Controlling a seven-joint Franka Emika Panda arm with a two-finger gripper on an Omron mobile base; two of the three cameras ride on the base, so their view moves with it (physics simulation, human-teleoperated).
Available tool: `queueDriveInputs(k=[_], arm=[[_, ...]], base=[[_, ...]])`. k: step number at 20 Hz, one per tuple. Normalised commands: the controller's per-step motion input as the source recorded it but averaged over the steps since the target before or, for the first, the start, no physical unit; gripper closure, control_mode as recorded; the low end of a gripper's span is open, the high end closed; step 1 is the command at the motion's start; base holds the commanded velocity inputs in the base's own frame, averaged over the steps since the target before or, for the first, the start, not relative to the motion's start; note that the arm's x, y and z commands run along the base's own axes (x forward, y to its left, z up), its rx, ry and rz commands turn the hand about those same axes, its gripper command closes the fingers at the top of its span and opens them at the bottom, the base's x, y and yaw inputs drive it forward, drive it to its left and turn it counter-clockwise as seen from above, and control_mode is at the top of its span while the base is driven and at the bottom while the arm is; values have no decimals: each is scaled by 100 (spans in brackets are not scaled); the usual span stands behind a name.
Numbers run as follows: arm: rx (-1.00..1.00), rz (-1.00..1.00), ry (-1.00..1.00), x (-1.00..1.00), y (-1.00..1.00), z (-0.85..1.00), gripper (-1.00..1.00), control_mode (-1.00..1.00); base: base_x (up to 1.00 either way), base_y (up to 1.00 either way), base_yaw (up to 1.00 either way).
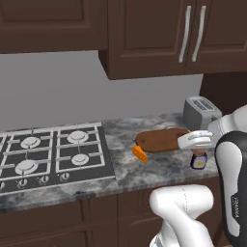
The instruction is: Retrieve the reheated potato from the microwave, then place the potato, cheese, and condiment on the cutting board.
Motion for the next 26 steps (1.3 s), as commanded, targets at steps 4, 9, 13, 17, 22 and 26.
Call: queueDriveInputs(k=[4,9,13,17,22,26], arm=[[0,0,0,0,0,0,100,100],[0,0,0,0,0,0,100,100],[0,0,0,0,0,0,100,100],[0,0,0,0,0,0,100,100],[0,0,0,0,0,0,100,100],[0,0,0,0,0,0,100,100]], base=[[46,-8,-2],[52,-22,1],[43,-31,1],[39,-36,0],[28,-30,0],[0,0,0]])
